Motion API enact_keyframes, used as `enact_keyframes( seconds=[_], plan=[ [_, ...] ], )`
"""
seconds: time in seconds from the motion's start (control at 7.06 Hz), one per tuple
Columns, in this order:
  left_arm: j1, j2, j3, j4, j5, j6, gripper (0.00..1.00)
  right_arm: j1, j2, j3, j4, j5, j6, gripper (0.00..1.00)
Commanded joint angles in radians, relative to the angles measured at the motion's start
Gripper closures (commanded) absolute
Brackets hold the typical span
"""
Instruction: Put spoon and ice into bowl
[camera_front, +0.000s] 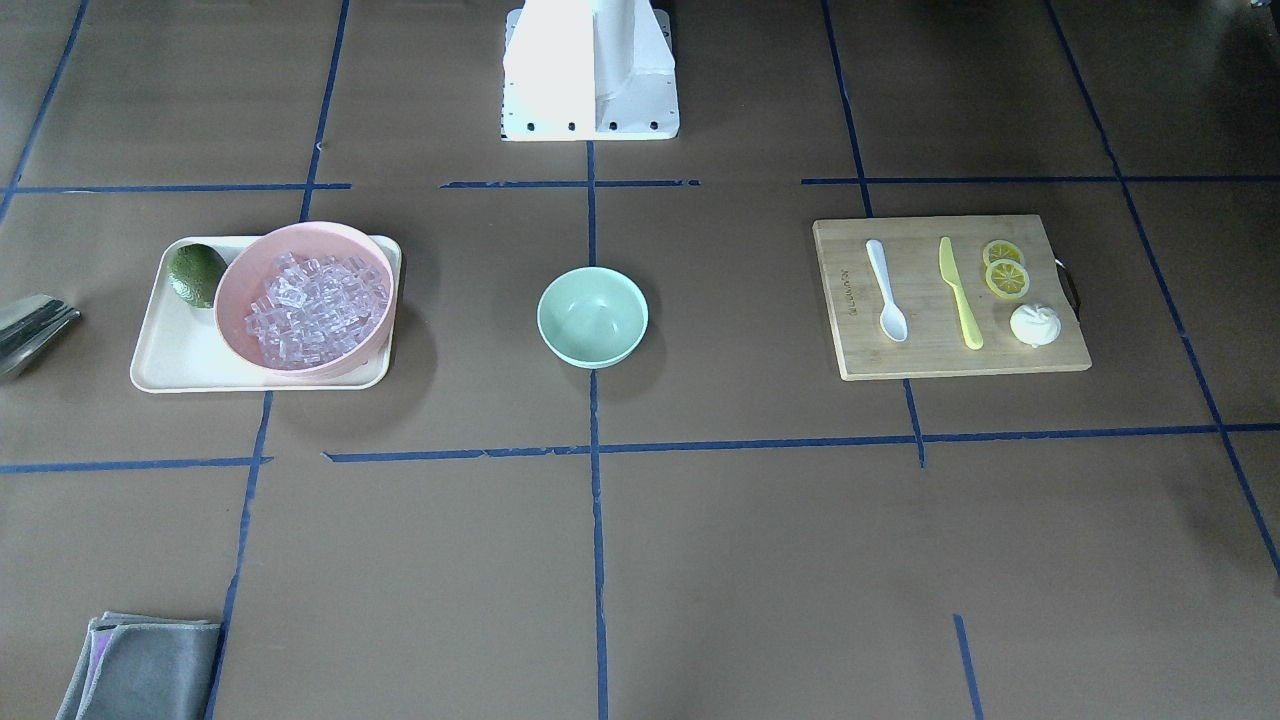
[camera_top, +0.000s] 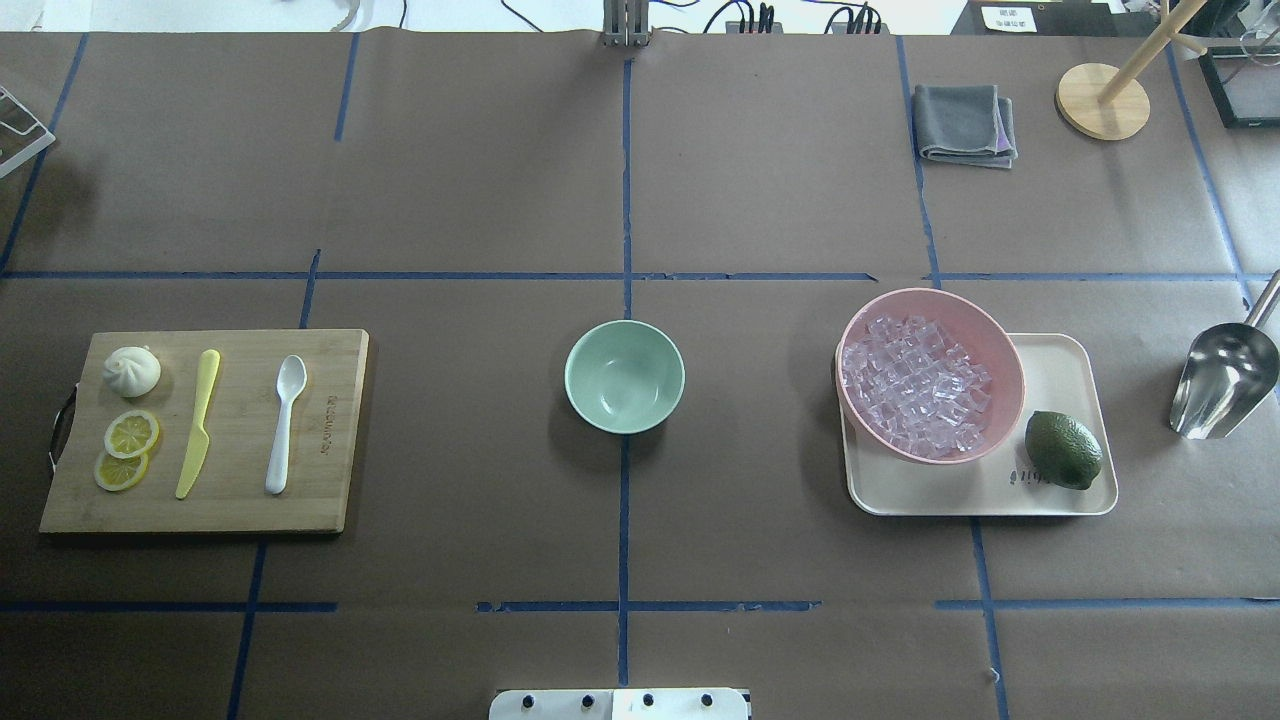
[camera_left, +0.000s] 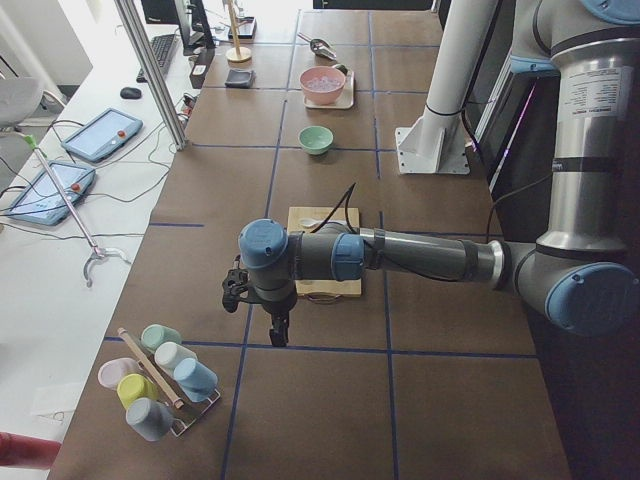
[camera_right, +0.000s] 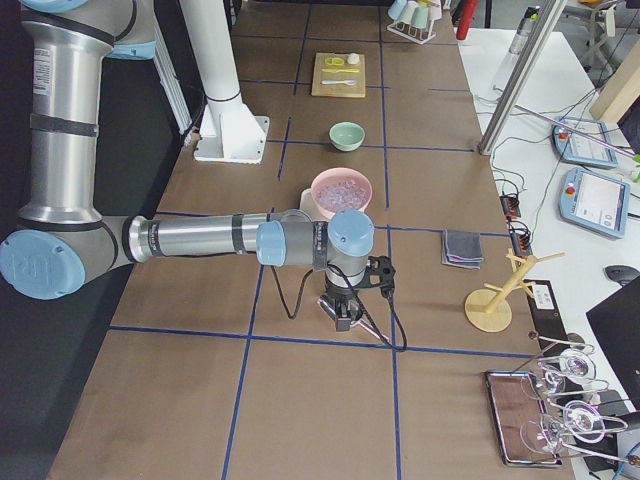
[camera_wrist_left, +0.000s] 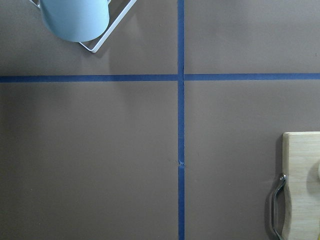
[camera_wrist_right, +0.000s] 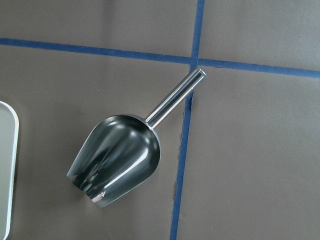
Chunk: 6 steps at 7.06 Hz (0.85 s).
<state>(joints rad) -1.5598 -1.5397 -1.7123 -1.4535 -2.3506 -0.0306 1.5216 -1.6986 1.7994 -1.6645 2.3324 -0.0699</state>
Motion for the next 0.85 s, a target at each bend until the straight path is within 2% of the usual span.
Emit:
enact_keyframes(
  seconds=[0.0,0.71],
  plan=[
    [0.0,0.007,-0.045,0.002,0.001,-0.032,0.0,0.015,0.001,0.005,-0.038,0.001,-0.045,0.0],
    [0.003,0.016,-0.05,-0.007,-0.01,-0.037,0.0,0.015,-0.01,0.008,-0.031,0.015,-0.034,0.0]
  ],
)
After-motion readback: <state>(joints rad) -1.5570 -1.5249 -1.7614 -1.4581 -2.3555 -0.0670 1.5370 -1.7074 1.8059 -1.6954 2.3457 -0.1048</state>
